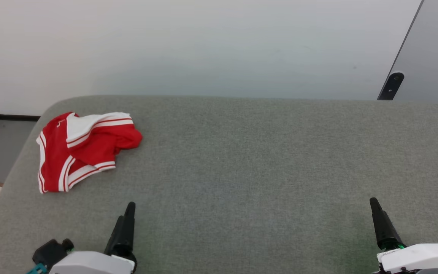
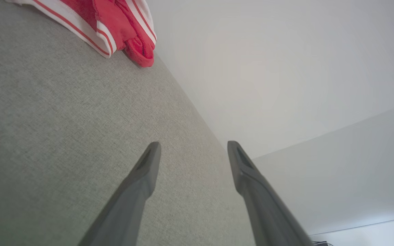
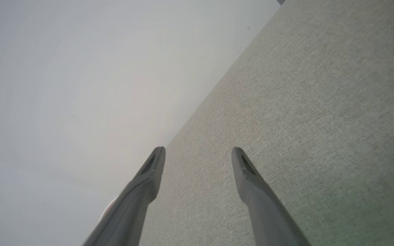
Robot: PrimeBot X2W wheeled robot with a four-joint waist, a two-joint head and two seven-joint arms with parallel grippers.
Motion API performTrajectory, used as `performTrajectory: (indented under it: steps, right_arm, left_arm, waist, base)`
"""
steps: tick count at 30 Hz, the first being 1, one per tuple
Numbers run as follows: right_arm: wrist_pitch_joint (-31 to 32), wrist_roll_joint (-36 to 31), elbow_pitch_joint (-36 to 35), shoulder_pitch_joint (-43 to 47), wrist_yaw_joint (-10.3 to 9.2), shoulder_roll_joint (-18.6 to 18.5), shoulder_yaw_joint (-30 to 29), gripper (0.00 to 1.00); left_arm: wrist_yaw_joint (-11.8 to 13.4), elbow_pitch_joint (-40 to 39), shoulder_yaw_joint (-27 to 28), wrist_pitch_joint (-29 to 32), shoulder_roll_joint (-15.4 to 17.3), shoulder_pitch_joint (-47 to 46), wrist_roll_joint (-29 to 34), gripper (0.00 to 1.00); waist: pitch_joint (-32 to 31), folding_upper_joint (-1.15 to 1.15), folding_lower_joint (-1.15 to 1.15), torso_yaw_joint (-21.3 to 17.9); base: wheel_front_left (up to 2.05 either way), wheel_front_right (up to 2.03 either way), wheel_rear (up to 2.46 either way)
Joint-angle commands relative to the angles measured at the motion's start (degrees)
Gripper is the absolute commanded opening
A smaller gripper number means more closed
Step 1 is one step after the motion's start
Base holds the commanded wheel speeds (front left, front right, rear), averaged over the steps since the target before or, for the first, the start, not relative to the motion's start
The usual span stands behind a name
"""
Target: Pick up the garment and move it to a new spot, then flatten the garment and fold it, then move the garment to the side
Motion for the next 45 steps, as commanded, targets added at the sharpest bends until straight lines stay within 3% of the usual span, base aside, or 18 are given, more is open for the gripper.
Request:
performTrajectory:
  steps: [1, 9, 17, 25, 45]
  right_arm:
    - [-0.71, -3.93, -0.93, -1.09, -0.02, -0.2, -0.34, 1.0]
    - [-2.31, -17.6, -2.12, 0.09, -0.02, 0.97, -0.59, 1.0]
    - [-3.75, -25.27, -2.45, 1.4, -0.02, 1.57, -0.98, 1.0]
    - [-5.13, -31.58, -2.31, 2.54, -0.03, 1.82, -1.42, 1.0]
    - [-7.98, -44.25, -1.55, 3.16, -0.04, 1.88, -1.03, 1.0]
  left_arm:
    - [0.43, -1.25, -0.52, -0.52, 0.76, -0.35, 3.44, 1.0]
    - [1.55, -2.77, -1.56, -2.1, 0.84, 0.51, 14.58, 1.0]
    - [1.17, -5.79, -2.01, -3.56, 0.54, 1.17, 24.22, 1.0]
    - [2.32, -7.54, -4.44, -4.94, 1.74, 1.81, 33.27, 1.0]
    - [6.38, -10.52, -8.64, -7.8, 5.38, 3.52, 45.15, 1.0]
  waist:
    - [-0.07, 0.0, 0.0, -0.11]
    - [-0.55, 0.0, 0.0, -0.55]
    - [-1.33, 0.0, 0.0, -0.41]
    - [-1.96, 0.0, 0.0, -0.24]
    - [-3.22, 0.0, 0.0, -0.31]
  base:
    - [0.0, 0.0, 0.0]
    - [0.0, 0.0, 0.0]
    - [0.0, 0.0, 0.0]
    - [0.0, 0.0, 0.0]
    - [0.0, 0.0, 0.0]
